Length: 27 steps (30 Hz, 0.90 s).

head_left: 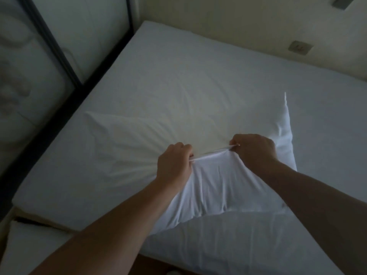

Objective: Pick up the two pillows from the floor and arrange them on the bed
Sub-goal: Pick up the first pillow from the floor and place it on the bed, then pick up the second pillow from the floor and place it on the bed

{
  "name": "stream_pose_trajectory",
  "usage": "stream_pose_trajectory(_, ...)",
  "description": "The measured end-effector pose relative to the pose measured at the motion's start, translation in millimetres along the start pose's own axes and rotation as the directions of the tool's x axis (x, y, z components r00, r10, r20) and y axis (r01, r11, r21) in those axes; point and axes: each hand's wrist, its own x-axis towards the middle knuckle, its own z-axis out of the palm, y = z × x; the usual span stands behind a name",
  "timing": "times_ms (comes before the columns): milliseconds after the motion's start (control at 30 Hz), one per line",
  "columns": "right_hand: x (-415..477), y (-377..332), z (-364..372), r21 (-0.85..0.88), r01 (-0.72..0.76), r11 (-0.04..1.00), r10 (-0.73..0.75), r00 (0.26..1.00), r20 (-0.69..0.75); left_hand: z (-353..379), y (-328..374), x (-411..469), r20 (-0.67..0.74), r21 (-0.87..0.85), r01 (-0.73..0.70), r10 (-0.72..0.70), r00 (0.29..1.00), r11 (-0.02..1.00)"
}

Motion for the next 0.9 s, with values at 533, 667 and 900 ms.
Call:
stream_pose_trajectory(533,-10.7,-102.3,83.3,0.088,0.17,0.982,-0.191,0.912,0.363,14.1,-148.8,-74.2,0.271,0.284,0.288,-0.365,0.891,0.914)
stream_pose_trajectory(667,-36.9,-184.4,99.6,0.133,0.3,0.945,-0.328,0.86,0.39,-13.1,-206.5,-145.5,0.243,0.267,0.433,-0.494,0.834,0.861)
stream_pose_trajectory(900,-119.1,-357.4,172.3,0.196,0.581,0.79,-0.603,0.68,0.418,-47.0,-335.7,-340.6,0.112,0.167,0.704,-0.723,0.682,0.69)
